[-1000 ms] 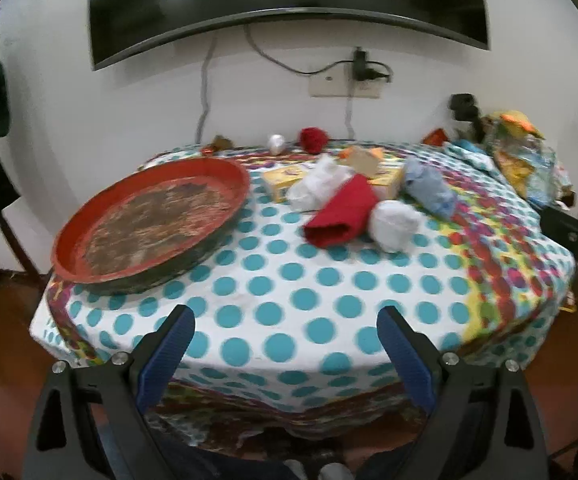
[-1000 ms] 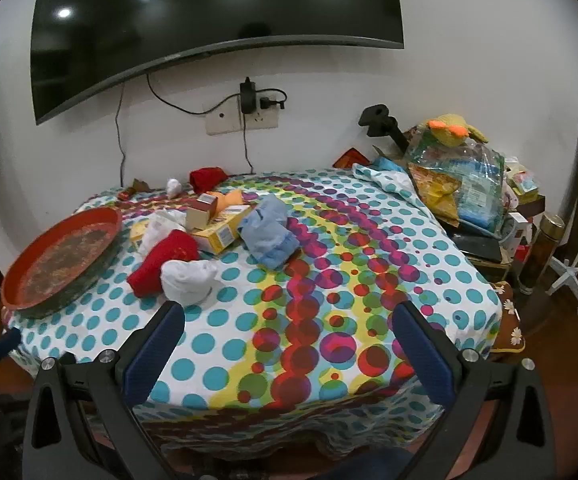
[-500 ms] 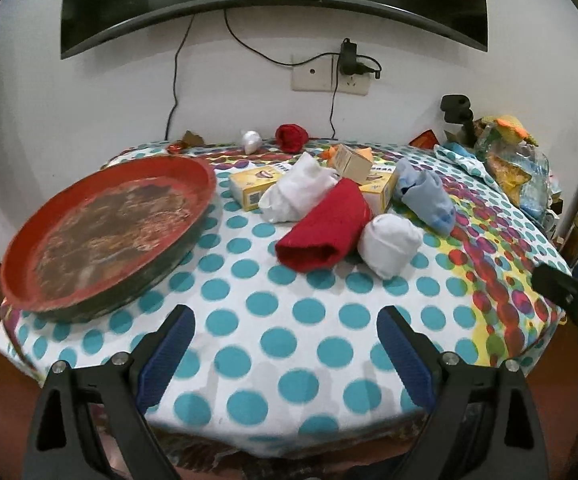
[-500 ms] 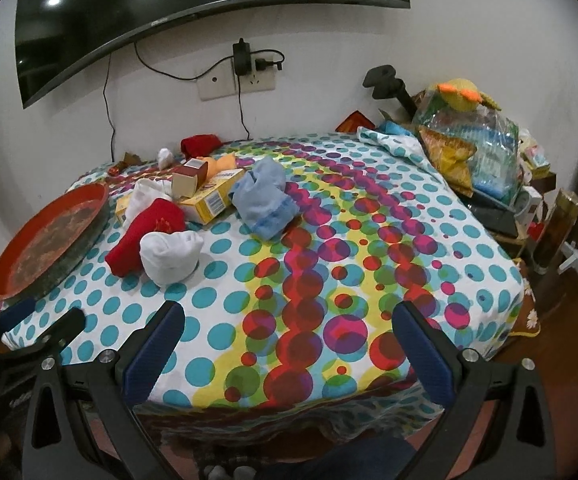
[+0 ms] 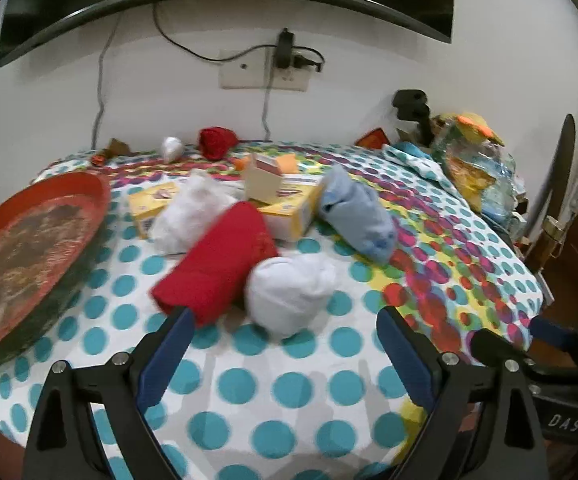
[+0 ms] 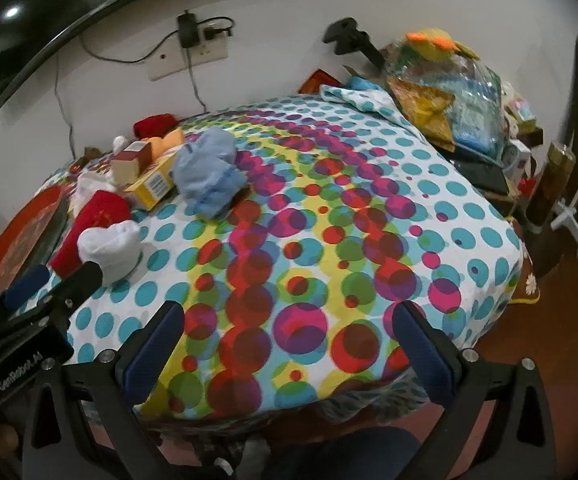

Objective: Organize objects
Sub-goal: 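Reach the left gripper to the white sock on the red sock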

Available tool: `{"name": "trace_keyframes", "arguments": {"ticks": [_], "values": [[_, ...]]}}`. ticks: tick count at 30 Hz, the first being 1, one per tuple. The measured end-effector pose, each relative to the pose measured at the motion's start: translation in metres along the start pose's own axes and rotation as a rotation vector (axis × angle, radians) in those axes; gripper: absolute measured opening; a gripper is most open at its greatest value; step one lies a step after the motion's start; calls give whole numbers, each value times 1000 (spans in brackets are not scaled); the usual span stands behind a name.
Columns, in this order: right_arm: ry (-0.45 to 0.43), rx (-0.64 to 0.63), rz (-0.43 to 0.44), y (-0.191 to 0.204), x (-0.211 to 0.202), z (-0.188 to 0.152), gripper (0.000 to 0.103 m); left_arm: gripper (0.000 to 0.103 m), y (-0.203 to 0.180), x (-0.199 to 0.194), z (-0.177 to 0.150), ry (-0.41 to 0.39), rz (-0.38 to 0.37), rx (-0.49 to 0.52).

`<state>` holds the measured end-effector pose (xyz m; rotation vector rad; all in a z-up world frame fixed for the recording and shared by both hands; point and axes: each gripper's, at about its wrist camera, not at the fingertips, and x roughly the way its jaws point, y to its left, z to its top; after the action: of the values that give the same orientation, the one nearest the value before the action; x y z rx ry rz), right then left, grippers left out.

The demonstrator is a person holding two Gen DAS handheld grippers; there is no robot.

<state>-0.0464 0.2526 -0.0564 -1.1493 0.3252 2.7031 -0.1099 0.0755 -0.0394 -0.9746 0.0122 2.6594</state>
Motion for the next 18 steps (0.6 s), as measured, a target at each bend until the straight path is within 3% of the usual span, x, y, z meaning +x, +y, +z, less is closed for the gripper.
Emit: {"name": "trace_keyframes", "arguments": {"ticks": [8, 10, 12, 18], "values": [[34, 13, 23, -2, 9, -2, 103, 94, -3, 25, 5, 42, 45, 4], [39, 16, 28, -1, 10, -2, 103, 85, -1, 32, 6, 60, 59, 0], [39, 15, 27, -1, 10, -2, 103, 65, 3, 42, 6, 89, 75, -10], [45, 10, 31, 0, 10, -3, 103, 52, 2, 46, 5, 104, 41, -8]]}}
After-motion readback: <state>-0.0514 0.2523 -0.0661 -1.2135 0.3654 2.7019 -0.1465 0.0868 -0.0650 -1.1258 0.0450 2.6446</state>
